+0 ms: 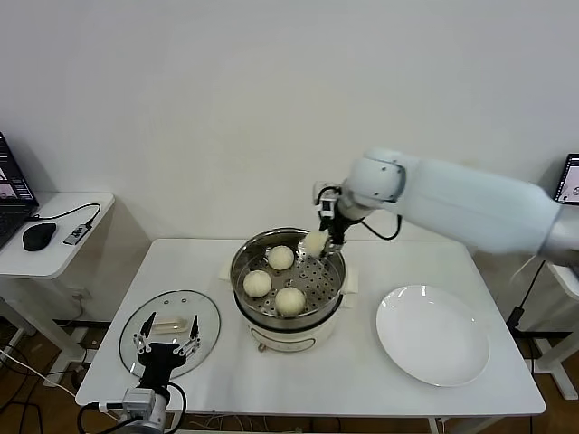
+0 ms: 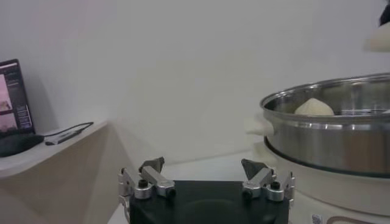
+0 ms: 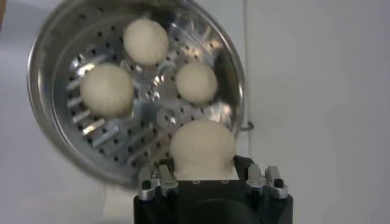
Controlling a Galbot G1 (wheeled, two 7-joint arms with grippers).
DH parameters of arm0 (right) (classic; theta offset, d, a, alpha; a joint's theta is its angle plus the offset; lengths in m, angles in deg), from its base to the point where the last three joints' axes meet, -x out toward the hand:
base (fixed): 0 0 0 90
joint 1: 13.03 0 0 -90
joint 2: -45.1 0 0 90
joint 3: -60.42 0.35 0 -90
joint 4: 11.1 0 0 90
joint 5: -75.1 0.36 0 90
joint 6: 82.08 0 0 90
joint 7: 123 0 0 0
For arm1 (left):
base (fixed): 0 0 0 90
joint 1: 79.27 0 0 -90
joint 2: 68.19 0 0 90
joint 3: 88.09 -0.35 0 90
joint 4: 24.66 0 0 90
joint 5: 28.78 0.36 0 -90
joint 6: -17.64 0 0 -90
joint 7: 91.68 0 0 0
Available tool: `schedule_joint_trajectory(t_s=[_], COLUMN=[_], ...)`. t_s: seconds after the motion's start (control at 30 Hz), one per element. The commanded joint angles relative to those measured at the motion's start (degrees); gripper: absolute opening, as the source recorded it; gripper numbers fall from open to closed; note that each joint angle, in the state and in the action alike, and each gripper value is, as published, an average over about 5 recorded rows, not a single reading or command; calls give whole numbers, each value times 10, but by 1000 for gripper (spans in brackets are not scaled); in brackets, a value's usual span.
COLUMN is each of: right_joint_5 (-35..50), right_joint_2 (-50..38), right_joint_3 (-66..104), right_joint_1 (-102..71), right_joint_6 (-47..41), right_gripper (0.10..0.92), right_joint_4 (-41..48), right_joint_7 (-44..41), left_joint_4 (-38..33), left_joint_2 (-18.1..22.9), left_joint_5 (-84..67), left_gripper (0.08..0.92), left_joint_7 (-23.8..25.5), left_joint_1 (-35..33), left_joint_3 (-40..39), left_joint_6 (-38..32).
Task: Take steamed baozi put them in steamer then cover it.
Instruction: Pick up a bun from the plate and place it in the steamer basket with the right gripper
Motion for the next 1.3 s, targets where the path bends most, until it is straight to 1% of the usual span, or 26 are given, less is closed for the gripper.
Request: schedule_joint_trajectory(t_s=[0.03, 0.5, 0.93, 1.03, 1.2, 1.3], right_joint_5=[1, -63, -67, -62, -46, -33], right_joint_2=[67, 52, 34, 21, -28, -70], right_joint_3=[-15, -1, 25, 34, 60, 83], right_joint_1=[-60, -91, -102, -92, -70, -69], right_joint_6=[-29, -22, -20, -21, -21, -16], right_gripper=[611, 611, 616, 665, 793, 818], right_joint_4=[31, 57, 47, 32, -16, -56], right_joint_7=[18, 13, 21, 21, 21, 37], left_joint_4=[-2, -2, -3, -1, 3, 9], left_joint_2=[1, 3, 5, 4, 3, 1], left_joint_5=[-1, -2, -1, -1, -1, -1], left_gripper=[823, 823, 823, 823, 823, 823], left_joint_7=[0, 0, 0, 0, 1, 2], left_joint_1=[-1, -2, -3, -2, 0, 3], left_joint_3=[1, 2, 1, 1, 1, 0], left_joint_6=[0, -1, 0, 0, 1, 1])
